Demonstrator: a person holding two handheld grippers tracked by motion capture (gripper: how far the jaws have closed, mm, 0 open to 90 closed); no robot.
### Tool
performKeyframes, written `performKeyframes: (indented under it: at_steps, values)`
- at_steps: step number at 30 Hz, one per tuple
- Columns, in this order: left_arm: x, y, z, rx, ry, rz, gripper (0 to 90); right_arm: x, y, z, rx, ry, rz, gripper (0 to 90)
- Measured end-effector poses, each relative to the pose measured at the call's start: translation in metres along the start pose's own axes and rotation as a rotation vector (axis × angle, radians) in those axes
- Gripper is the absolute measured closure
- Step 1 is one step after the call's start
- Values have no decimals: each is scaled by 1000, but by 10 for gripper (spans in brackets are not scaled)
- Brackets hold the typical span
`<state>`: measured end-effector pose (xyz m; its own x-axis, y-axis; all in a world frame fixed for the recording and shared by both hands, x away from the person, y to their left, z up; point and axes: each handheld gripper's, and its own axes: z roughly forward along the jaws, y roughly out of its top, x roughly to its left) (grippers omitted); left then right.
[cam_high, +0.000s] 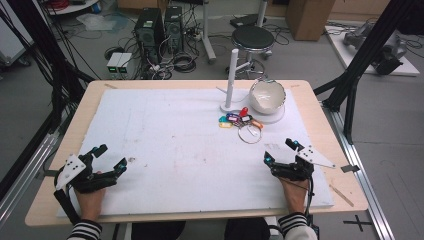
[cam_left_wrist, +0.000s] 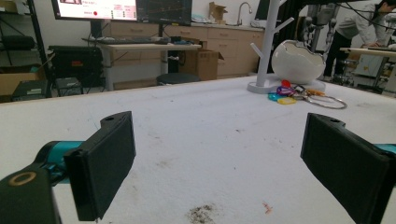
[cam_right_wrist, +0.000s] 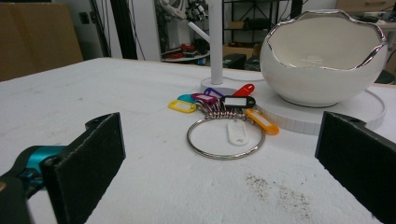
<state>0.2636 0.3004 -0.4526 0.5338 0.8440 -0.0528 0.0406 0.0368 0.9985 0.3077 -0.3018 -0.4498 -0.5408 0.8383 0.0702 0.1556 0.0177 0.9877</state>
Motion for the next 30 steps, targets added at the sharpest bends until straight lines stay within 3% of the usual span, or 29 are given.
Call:
performKeyframes:
  at_steps: [8, 17, 24, 30]
  values:
    - [0, 0, 0, 1, -1, 5, 106, -1, 0, 0, 0, -2, 17, 10]
    - [0, 0, 0, 0, -2, 3, 106, 0, 0, 1, 7, -5, 0, 10]
    - [-1, 0, 0, 2, -5, 10, 106, -3, 1, 1, 12, 8, 27, 10]
    - [-1, 0, 0, -5, -4, 12, 106, -9, 23, 2, 101, 53, 6, 10]
